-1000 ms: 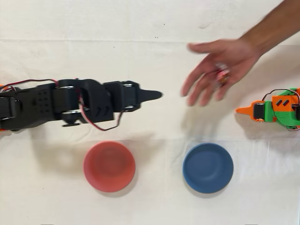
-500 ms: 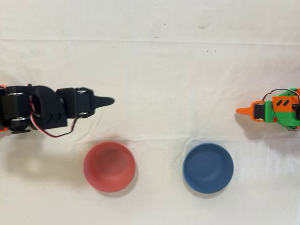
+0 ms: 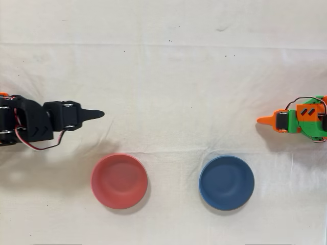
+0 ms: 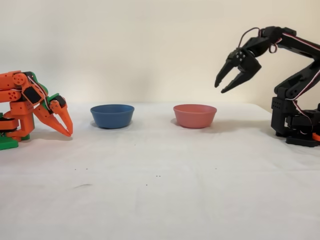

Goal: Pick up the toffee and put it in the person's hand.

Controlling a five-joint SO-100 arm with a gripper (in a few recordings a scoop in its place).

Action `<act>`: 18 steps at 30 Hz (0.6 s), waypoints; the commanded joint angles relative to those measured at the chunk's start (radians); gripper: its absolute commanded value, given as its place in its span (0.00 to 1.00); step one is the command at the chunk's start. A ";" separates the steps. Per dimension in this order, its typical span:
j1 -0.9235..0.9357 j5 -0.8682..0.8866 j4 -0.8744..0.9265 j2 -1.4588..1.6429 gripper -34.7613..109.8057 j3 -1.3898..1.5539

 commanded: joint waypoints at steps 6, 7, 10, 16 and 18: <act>0.031 0.000 -0.040 0.296 0.31 0.267; 0.032 0.000 -0.038 0.327 0.32 0.296; 0.034 0.021 -0.044 0.411 0.32 0.388; 0.049 0.015 -0.049 0.511 0.32 0.491; 0.060 0.009 -0.054 0.535 0.33 0.525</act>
